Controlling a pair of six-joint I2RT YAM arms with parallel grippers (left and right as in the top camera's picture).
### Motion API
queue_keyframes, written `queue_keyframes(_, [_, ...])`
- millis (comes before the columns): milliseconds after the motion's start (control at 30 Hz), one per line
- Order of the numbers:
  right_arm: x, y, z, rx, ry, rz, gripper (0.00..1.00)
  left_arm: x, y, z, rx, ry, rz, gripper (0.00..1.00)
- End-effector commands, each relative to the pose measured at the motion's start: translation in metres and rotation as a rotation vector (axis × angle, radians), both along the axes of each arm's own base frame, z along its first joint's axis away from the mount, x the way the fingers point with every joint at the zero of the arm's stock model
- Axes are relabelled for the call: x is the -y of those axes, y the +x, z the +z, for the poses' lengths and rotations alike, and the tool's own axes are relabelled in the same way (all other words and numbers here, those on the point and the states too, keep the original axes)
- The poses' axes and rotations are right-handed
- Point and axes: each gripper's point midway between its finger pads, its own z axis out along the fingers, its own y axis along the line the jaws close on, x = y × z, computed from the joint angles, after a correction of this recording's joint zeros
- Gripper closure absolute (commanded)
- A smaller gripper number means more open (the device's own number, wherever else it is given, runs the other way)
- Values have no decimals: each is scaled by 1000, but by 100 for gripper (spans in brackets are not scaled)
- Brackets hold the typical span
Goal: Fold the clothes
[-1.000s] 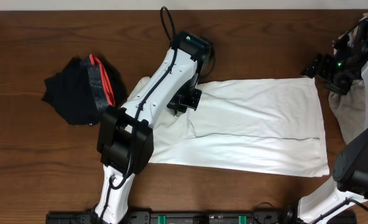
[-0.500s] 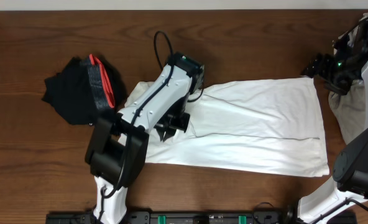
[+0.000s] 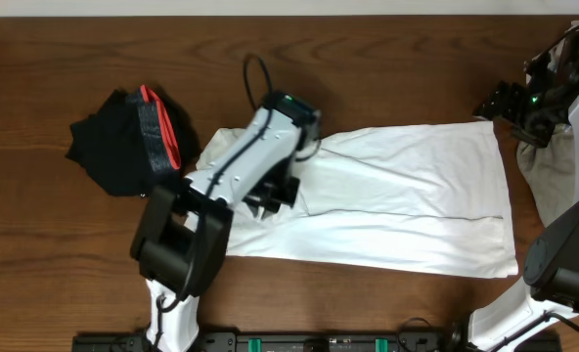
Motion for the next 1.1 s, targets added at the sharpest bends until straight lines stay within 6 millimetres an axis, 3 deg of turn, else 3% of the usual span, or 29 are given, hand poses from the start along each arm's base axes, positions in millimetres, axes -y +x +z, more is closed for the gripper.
queue_keyframes(0, [-1,7,7,37,-20,23,11,-26,41,16,169,-21,92,67])
queue_keyframes(100, [-9,15,10,94,-6,115,5,-43,74,12,262,-64,184,46])
queue_keyframes(133, [-15,18,9,114,9,158,4,-46,82,10,280,-84,206,44])
queue_keyframes(233, [-25,23,-2,107,21,207,5,-48,97,9,292,-201,211,45])
queue_keyframes(367, [-1,32,-37,23,-81,112,12,-63,101,10,287,-224,243,46])
queue_keyframes(467, [10,49,-59,40,-97,87,14,-68,97,16,274,-244,231,52])
queue_keyframes(633, [27,70,-88,71,-108,64,17,-64,96,43,336,-306,193,53])
queue_keyframes(833, [40,84,-122,76,-139,49,23,-64,96,91,492,-360,121,52])
queue_keyframes(1067, [45,83,-149,33,-160,43,29,-65,89,131,616,-393,94,39])
